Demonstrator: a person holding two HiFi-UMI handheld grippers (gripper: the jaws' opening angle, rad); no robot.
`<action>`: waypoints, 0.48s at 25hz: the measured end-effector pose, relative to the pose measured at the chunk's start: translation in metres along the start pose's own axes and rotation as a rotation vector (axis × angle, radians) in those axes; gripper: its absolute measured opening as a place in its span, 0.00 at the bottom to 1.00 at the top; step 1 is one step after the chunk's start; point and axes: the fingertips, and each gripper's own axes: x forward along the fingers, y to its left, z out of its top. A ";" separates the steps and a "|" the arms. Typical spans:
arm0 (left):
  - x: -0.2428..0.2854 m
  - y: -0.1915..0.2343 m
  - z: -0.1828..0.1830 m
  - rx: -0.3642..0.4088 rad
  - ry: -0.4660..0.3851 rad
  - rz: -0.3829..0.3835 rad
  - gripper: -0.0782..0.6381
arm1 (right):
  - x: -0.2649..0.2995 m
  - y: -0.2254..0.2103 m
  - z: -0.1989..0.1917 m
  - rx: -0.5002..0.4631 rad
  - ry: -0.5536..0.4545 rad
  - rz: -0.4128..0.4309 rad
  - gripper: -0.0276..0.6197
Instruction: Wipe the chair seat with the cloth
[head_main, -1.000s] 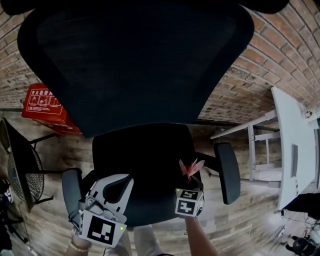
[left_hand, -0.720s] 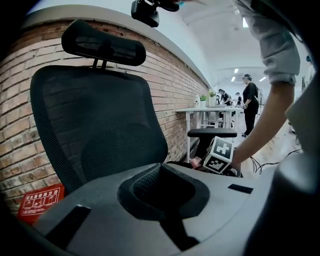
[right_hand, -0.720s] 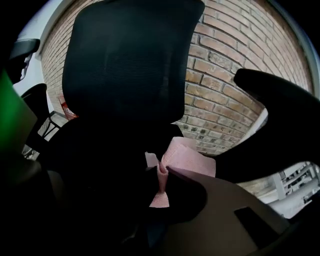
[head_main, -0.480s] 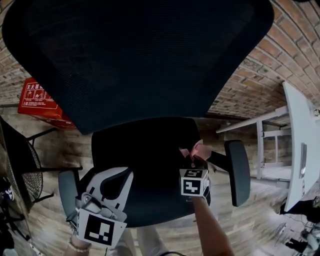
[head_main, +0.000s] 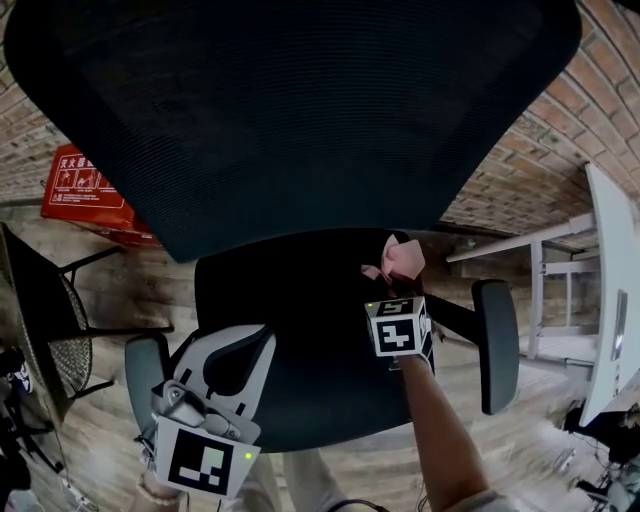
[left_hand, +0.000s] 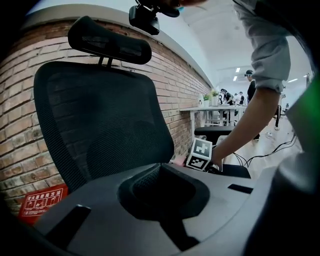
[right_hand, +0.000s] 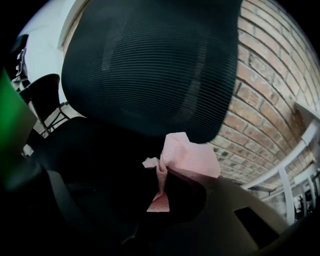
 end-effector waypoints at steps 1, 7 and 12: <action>-0.002 0.001 0.000 0.001 0.000 0.002 0.13 | 0.002 0.006 0.004 -0.007 -0.002 0.017 0.13; -0.013 0.010 -0.001 -0.001 -0.006 0.019 0.13 | 0.009 0.050 0.027 -0.058 -0.026 0.108 0.13; -0.026 0.018 -0.002 0.020 0.002 0.025 0.13 | 0.005 0.101 0.045 -0.099 -0.065 0.191 0.13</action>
